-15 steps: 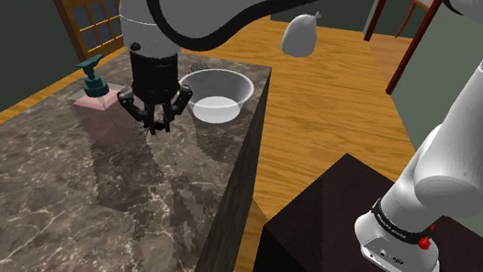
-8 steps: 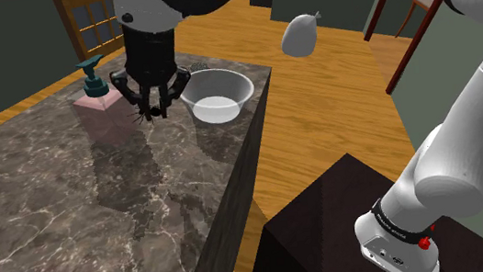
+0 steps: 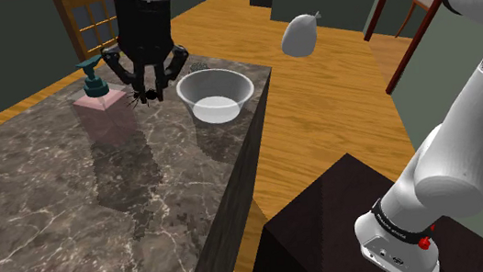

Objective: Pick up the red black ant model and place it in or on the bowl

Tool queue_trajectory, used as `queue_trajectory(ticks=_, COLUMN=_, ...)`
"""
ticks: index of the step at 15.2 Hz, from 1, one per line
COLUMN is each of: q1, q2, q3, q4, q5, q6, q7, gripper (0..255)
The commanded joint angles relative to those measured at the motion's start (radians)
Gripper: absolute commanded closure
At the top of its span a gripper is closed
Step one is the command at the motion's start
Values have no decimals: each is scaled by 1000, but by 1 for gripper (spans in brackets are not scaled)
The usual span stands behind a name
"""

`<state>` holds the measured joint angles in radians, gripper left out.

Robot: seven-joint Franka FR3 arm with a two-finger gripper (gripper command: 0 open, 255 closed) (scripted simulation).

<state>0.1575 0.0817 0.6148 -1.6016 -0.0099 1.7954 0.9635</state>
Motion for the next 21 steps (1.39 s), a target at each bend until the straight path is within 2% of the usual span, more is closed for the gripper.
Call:
queue_trajectory(ticks=1, q1=-17, q2=-20, q3=-11, q4=-7, q5=16, q6=-11, q7=-29, gripper=255)
queue_trajectory(ticks=8, q1=-117, q2=-145, q3=-107, q4=-126, q5=107, q6=-8, q7=-235, gripper=255)
queue_trajectory(ticks=15, q1=-193, q2=-205, q3=-211, q4=-183, q5=145, q6=-24, q7=-421, gripper=255)
queue_trajectory(ticks=21, q1=-191, q2=-213, q3=-210, q4=-271, q5=150, q6=57, q7=-430, gripper=255)
